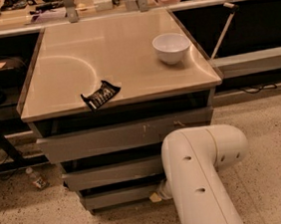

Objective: Close bottom drawer

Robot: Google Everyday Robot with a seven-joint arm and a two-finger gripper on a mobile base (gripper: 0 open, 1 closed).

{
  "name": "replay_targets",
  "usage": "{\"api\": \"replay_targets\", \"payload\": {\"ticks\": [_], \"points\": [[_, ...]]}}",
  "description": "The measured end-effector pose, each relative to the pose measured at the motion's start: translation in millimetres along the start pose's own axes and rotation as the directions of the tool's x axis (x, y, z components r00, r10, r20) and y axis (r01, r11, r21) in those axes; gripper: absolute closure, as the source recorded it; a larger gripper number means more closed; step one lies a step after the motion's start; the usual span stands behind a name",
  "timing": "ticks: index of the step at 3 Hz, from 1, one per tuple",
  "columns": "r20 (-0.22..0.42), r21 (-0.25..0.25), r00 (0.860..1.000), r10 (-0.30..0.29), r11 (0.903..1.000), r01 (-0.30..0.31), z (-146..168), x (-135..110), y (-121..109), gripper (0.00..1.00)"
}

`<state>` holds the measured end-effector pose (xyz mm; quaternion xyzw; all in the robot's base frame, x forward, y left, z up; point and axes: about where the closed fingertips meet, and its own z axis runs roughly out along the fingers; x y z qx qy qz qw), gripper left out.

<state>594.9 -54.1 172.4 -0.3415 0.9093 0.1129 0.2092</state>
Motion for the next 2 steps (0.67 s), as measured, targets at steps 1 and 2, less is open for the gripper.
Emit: {"api": "replay_targets", "payload": {"ticks": [1,2], "points": [[0.0,0.0,1.0,0.0,1.0,0.0,0.0,0.0,0.0,0.0],[0.0,0.0,1.0,0.0,1.0,0.0,0.0,0.0,0.0,0.0]]}}
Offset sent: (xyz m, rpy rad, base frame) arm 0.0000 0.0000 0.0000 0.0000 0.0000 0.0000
